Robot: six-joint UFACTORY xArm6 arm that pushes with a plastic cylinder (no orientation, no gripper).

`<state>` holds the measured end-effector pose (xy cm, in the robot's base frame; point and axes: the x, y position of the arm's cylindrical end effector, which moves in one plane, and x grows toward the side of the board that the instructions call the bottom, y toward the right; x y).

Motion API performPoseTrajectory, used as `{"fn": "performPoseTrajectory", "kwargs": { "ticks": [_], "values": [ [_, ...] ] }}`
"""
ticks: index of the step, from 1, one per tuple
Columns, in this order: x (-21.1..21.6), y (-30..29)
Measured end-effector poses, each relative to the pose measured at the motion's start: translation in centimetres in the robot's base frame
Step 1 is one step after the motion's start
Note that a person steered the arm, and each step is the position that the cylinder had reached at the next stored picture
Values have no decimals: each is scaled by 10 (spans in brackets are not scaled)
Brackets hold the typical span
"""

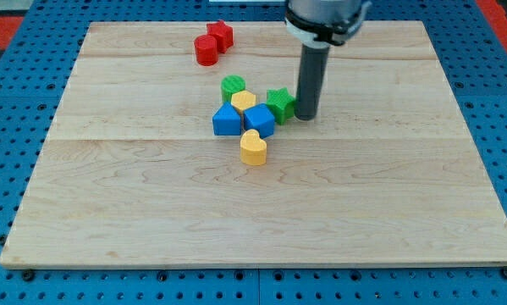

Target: Separate the red blocks

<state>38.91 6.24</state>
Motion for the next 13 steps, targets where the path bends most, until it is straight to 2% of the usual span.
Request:
{"fn": "performPoseTrajectory", "kwargs": {
  "ticks": [2, 3, 4, 5, 6, 8, 9, 10, 11, 12, 13],
  "values": [
    [-30, -29],
    [-71, 11],
    [-156, 0],
    [-197, -66],
    [-188, -116],
    [-89, -129],
    [-81, -132],
    [-116, -152],
    [-121, -172],
    [-87, -177],
    [-53, -142]
  ]
}}
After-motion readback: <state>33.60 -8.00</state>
